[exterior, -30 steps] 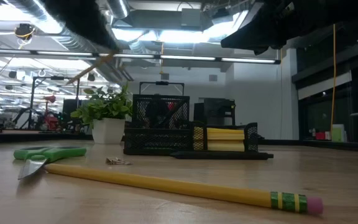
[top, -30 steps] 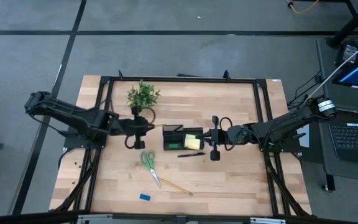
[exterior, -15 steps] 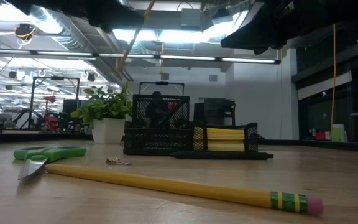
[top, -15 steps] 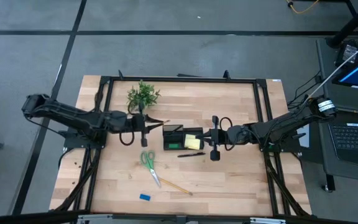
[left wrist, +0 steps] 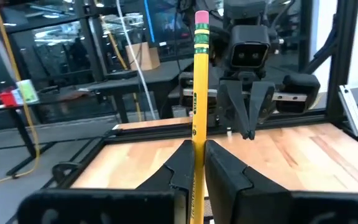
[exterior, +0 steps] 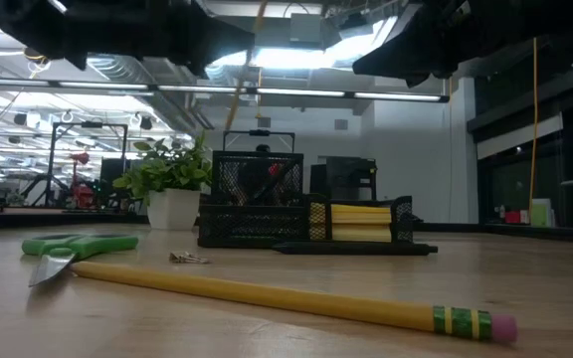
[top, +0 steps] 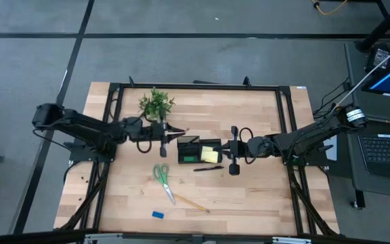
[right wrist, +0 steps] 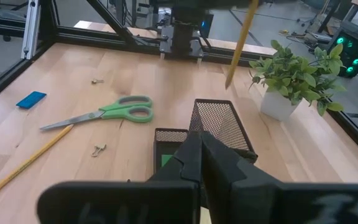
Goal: Pick and place office supplies into organizer
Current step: Put the top yellow pencil into the black desk organizer
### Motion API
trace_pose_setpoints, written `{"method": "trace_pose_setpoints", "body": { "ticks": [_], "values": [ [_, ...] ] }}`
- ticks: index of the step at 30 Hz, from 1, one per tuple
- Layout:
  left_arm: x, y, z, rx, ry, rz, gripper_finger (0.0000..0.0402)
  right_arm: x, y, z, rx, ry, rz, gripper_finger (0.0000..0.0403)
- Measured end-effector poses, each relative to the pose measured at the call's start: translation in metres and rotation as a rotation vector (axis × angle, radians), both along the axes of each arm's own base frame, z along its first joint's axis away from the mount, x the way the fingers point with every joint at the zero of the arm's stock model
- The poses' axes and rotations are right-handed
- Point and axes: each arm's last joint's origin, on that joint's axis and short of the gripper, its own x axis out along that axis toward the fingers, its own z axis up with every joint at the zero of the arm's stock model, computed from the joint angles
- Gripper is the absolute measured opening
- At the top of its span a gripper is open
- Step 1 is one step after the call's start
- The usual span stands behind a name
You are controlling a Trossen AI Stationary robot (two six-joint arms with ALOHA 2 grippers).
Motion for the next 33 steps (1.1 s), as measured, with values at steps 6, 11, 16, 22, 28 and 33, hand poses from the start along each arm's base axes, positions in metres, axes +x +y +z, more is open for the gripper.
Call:
{"method": "trace_pose_setpoints", "body": {
  "ticks": [6,11,16,22,28,33],
  "values": [
    [0.014,0.004,-0.022,-0.049,0.052,-0.011,0.0026,0.0,0.0,0.0,0.0,0.0,0.0,0.001],
    [0.022,0.004,-0.034,-0.087,0.057,-0.008,0.0026,0.0,0.0,0.0,-0.002,0.001,0.0,0.001],
    [0.027,0.005,-0.046,-0.091,0.082,-0.007,0.0026,0.0,0.0,0.0,-0.002,0.001,0.0,0.001],
    [0.03,0.005,-0.057,-0.115,0.123,0.001,0.0026,0.0,0.0,0.0,-0.002,0.001,0.001,0.001],
    [0.031,0.005,-0.057,-0.114,0.1,0.003,0.0032,0.0,0.0,0.0,-0.001,0.001,0.0,0.001],
    [0.031,0.005,-0.056,-0.107,0.092,0.003,0.0051,0.0,0.0,0.0,-0.001,0.001,0.0,0.001]
  ]
}}
